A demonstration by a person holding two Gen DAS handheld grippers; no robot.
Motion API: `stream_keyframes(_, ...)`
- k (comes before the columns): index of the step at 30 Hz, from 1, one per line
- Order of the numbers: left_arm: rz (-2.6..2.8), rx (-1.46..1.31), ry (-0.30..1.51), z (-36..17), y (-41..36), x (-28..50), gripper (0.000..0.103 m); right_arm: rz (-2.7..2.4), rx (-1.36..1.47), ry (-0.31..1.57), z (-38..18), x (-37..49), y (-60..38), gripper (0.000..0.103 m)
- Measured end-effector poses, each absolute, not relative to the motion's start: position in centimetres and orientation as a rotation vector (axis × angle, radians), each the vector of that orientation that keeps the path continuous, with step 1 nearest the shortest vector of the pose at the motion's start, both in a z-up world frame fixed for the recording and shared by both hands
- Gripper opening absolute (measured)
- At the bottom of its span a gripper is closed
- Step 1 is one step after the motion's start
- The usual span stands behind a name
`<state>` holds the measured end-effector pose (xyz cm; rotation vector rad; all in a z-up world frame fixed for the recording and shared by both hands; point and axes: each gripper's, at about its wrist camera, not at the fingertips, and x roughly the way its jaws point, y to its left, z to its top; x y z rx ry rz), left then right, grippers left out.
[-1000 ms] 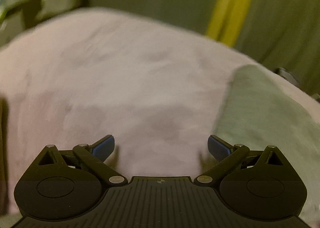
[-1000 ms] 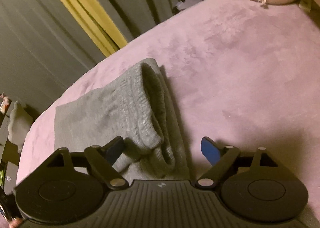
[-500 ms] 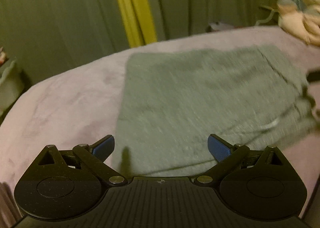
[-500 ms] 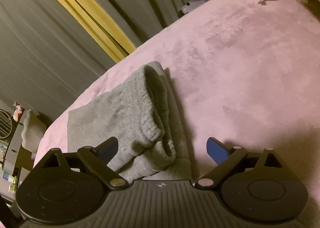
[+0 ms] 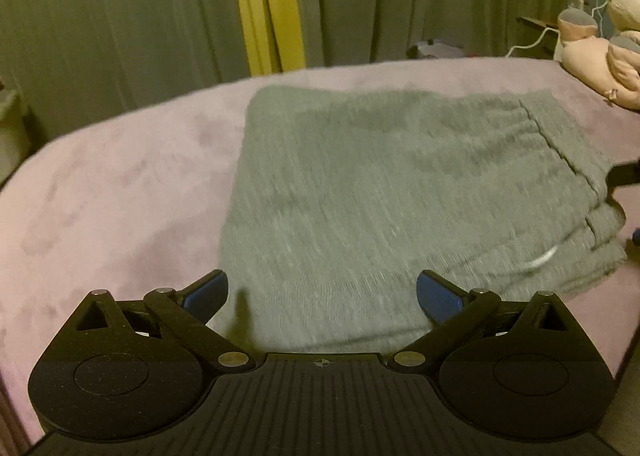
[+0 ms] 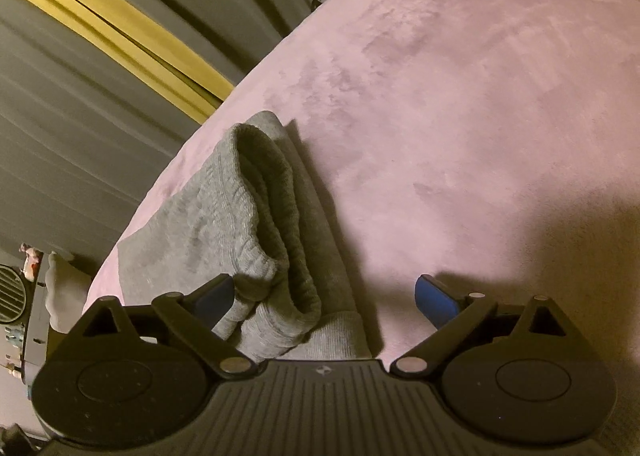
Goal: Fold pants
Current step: 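Open the right tool and release the folded sweatpants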
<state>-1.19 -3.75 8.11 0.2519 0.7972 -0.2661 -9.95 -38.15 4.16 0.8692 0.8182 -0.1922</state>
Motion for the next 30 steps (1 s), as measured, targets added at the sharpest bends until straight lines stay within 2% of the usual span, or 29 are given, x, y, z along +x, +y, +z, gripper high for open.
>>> stream_keyframes(12,-0.106,-0.013,0.761,11.5,-0.1,9.9,0.103,-0.175,0.892,0.838,3.7,-9.5,-38.4,0.099)
stream_keyframes(21,-0.085,0.017,0.976,4.6,-1.4,15.9,0.103,-0.162,0.91,0.848,3.2,-9.0,-38.6,0.099)
stream_keyframes(25,-0.116,-0.165,1.018,4.0,1.3,15.6,0.103,-0.146,0.949,0.864,2.7,-9.0,-38.8,0.099)
stream_keyframes(30,-0.292,-0.178,1.075,4.0,3.5,13.5,0.103,-0.096,1.052,0.898,1.8,-8.4,-39.6,0.099)
